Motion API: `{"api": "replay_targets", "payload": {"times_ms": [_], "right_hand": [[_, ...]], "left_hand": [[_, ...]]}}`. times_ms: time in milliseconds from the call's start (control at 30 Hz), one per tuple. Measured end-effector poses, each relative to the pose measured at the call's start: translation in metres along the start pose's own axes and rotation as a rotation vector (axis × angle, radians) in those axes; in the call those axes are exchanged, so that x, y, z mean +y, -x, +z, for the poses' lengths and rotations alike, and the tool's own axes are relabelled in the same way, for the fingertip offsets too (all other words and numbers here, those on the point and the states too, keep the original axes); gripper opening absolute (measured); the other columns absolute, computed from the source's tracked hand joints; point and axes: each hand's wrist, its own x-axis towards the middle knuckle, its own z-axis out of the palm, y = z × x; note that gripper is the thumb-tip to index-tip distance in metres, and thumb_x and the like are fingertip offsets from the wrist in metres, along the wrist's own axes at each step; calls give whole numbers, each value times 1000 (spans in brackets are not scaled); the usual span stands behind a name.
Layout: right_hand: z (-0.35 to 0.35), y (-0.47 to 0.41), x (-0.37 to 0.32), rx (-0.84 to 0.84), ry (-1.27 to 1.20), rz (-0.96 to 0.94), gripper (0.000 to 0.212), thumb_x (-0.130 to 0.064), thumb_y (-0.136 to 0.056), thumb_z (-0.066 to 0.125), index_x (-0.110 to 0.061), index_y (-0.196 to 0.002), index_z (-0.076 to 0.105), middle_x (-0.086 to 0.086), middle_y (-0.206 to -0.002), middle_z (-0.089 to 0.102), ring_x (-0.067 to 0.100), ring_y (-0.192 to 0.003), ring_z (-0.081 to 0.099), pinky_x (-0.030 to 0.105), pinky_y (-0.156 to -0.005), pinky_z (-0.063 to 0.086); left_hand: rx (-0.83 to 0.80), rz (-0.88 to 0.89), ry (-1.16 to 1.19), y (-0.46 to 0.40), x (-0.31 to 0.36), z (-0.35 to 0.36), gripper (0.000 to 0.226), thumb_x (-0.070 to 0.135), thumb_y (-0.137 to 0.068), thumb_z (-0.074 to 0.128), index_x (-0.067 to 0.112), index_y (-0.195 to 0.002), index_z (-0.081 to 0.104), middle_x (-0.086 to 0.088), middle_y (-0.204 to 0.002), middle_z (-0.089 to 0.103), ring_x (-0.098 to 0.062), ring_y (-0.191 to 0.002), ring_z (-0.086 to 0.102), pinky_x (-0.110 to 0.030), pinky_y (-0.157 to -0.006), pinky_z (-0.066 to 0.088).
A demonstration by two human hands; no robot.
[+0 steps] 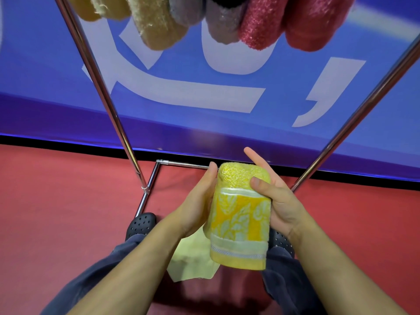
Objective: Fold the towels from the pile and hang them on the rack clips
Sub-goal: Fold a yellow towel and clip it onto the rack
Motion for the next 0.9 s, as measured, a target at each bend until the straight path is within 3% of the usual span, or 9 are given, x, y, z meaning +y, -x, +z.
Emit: {"api": "replay_targets", "payload": {"times_ms": [133, 233, 400, 500, 567, 633, 700, 833, 900], "right_hand": [[2, -2, 2, 66, 48, -11, 76, -17, -78, 82, -42, -144, 52, 25, -118, 63, 42, -109, 59, 67, -102, 43], [7, -3, 3, 94, 63, -10, 70, -7, -85, 70, -43, -143, 52, 26, -104, 69, 38, -93, 68, 54, -87, 57], [10, -7, 10, 181, 184, -36, 68, -7, -87, 73, -46, -140, 54, 18, -110, 68, 33, -95, 65, 57, -95, 54], [10, -8, 12, 218, 276, -61, 65, -6, -90, 71, -42, -141, 54, -6, -124, 70, 10, -97, 70, 31, -85, 60], [9, -9, 12, 228, 322, -67, 63, -13, -89, 74, -43, -141, 54, -23, -134, 60, -8, -113, 62, 16, -86, 54], [7, -10, 11, 216, 313, -44, 63, -23, -85, 77, -45, -140, 55, -17, -149, 48, -2, -131, 52, 22, -99, 52], [8, -10, 10, 196, 247, -19, 64, -29, -83, 79, -44, -140, 55, -6, -154, 44, 13, -139, 49, 41, -111, 48], [8, -13, 12, 243, 226, -12, 64, -31, -80, 81, -38, -139, 57, 5, -150, 51, 21, -132, 58, 49, -111, 47], [7, -15, 14, 268, 159, 24, 62, -28, -82, 80, -31, -139, 57, 14, -137, 63, 29, -120, 67, 53, -106, 51]], "left_hand": [[61, 30, -22, 1, -4, 2, 71, 67, -94, 49, 14, -141, 57, -12, -137, 66, -30, -128, 62, -42, -106, 51], [127, 54, -25, 1, -8, 5, 68, 55, -87, 72, 9, -136, 60, -18, -129, 69, -35, -120, 66, -44, -101, 54], [285, 46, 17, -2, -14, 17, 48, 32, -83, 79, 7, -122, 68, -18, -114, 75, -32, -103, 74, -38, -83, 59], [331, 54, 17, -2, -20, 18, 39, 19, -85, 79, 4, -119, 69, -19, -111, 76, -35, -100, 75, -40, -82, 60], [343, 60, 13, -3, -22, 15, 35, 15, -87, 77, 2, -118, 69, -21, -111, 76, -37, -101, 74, -42, -84, 61], [365, 60, 23, -4, -22, 13, 32, 14, -89, 76, 0, -117, 70, -22, -110, 76, -36, -98, 75, -40, -79, 61], [374, 55, 53, -5, -22, 11, 32, 16, -90, 75, 0, -117, 70, -23, -110, 75, -37, -96, 75, -41, -78, 61], [371, 49, 64, -7, -23, 8, 33, 16, -91, 74, 1, -120, 69, -24, -112, 74, -40, -100, 74, -44, -82, 61], [394, 48, 59, -9, -24, 7, 32, 16, -91, 74, 1, -119, 69, -24, -112, 75, -39, -99, 74, -45, -82, 62]]}}
